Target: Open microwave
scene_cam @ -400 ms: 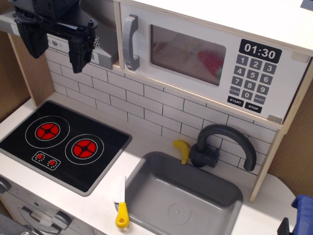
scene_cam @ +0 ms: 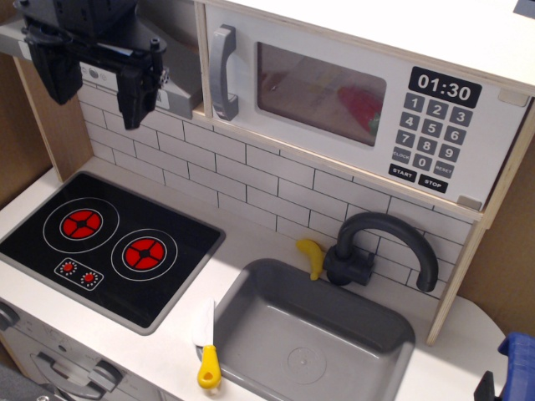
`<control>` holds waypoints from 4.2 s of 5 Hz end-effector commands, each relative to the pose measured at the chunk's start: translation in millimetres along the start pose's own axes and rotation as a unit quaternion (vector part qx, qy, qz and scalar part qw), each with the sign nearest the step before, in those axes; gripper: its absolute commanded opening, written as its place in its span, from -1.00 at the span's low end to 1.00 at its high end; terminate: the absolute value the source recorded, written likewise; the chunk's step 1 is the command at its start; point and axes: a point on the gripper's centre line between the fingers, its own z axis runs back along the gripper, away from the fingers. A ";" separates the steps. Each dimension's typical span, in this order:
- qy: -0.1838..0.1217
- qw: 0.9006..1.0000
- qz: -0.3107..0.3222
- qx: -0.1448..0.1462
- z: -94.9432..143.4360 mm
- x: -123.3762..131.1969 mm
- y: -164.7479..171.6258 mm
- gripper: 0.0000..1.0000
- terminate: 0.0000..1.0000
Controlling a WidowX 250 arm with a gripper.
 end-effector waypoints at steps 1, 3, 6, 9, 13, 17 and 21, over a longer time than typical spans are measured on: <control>-0.045 0.999 0.009 -0.027 -14.3 42.7 -13.8 1.00 -1.00; -0.113 0.993 0.012 -0.035 -23.4 89.5 -23.9 1.00 -1.00; -0.141 0.990 0.005 -0.031 -32.2 123.4 -25.1 1.00 -1.00; -0.169 0.982 -0.073 -0.051 -27.0 118.0 -22.9 -1.00 -1.00; -0.063 0.989 -0.123 -0.049 -14.6 33.4 5.8 1.00 -1.00; -0.067 0.976 0.190 0.082 -27.6 97.1 89.2 1.00 -1.00; -0.114 0.990 0.069 0.045 -23.9 92.2 -1.6 1.00 -1.00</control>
